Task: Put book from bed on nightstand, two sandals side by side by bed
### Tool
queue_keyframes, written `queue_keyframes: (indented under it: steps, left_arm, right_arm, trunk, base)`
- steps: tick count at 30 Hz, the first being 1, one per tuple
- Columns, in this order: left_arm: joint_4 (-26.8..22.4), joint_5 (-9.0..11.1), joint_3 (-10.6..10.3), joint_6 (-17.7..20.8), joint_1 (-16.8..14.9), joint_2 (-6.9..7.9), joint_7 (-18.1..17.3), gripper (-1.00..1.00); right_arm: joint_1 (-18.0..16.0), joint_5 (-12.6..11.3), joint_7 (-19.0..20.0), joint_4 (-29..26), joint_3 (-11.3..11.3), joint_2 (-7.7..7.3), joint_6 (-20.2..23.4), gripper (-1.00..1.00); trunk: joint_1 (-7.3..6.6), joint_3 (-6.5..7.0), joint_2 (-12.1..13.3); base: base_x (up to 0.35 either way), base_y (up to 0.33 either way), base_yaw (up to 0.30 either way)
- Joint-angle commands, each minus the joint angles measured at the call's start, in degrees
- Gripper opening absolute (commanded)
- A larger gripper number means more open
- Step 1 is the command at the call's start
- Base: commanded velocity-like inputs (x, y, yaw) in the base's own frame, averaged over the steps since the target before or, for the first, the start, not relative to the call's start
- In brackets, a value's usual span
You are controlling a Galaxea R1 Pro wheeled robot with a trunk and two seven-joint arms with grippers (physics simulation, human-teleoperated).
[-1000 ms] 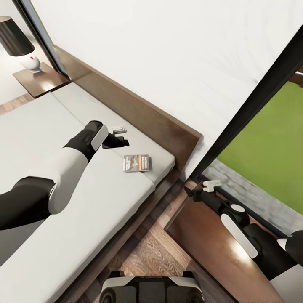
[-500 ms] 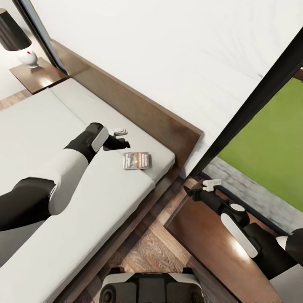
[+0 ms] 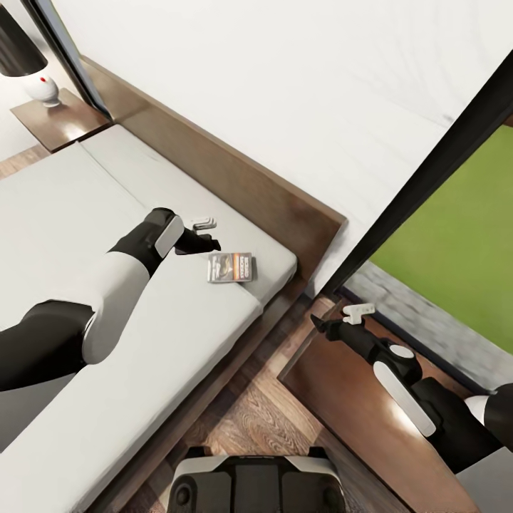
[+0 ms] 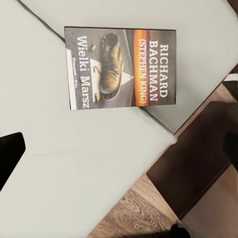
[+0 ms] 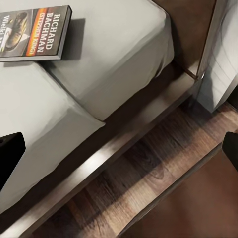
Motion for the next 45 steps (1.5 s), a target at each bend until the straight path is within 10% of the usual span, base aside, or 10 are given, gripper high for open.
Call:
queue_keyframes:
  steps: [1,45]
  left_arm:
    - [-0.1,0.6,-0.4,0.2,0.0,0.04,0.4,1.0]
    - [-0.1,0.6,-0.4,-3.1,0.5,0.04,0.4,1.0]
  right_arm:
    - [0.0,-0.4,-0.3,-0.1,0.1,-0.06,0.2,1.0]
    - [0.0,-0.5,-0.1,-0.2,-0.1,-0.06,-0.1,1.0]
  trunk:
    - [0.03,-0.17,-0.1]
    - [0.03,-2.32,-0.1]
  base:
    - [0.0,0.0,0.0]
    - [0.0,0.0,0.0]
